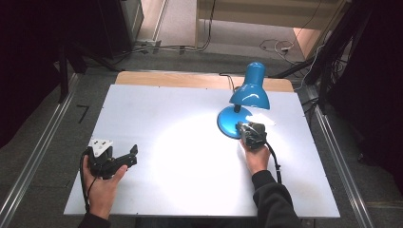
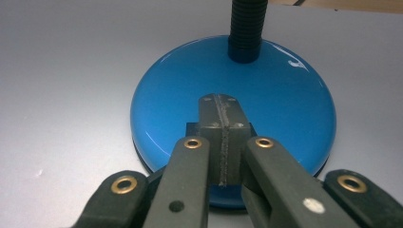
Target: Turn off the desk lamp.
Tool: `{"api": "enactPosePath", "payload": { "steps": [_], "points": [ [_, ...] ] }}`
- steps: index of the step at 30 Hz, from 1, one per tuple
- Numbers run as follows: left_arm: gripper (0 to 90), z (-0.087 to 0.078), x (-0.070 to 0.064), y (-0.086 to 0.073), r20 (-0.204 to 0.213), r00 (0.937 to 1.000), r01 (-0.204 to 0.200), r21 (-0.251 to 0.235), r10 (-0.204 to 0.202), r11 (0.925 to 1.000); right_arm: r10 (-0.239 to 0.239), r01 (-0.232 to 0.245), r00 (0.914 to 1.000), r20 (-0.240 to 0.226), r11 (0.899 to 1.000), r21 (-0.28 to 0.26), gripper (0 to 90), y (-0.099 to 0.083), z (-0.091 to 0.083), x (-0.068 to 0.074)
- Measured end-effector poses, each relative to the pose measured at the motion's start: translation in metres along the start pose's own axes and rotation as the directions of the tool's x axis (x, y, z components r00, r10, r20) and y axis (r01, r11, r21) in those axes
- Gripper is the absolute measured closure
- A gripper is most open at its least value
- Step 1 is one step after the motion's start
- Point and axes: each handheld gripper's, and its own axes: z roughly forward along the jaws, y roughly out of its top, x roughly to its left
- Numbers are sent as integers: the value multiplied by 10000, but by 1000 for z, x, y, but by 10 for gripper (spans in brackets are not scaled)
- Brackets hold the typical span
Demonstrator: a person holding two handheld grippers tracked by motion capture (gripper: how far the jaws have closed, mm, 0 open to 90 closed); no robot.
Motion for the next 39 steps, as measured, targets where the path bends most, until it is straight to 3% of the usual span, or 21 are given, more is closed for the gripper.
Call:
{"api": "enactPosePath", "payload": {
  "steps": [28,39],
  "points": [
    [58,0,-1,0,58,10000,-38,46,37,10000,-257,256,9995,156,9997,66,881,2,10,1],
    [58,1,0,0,77,10000,18,38,-18,10000,-77,70,9996,270,9996,259,883,6,16,1]
  ]
}}
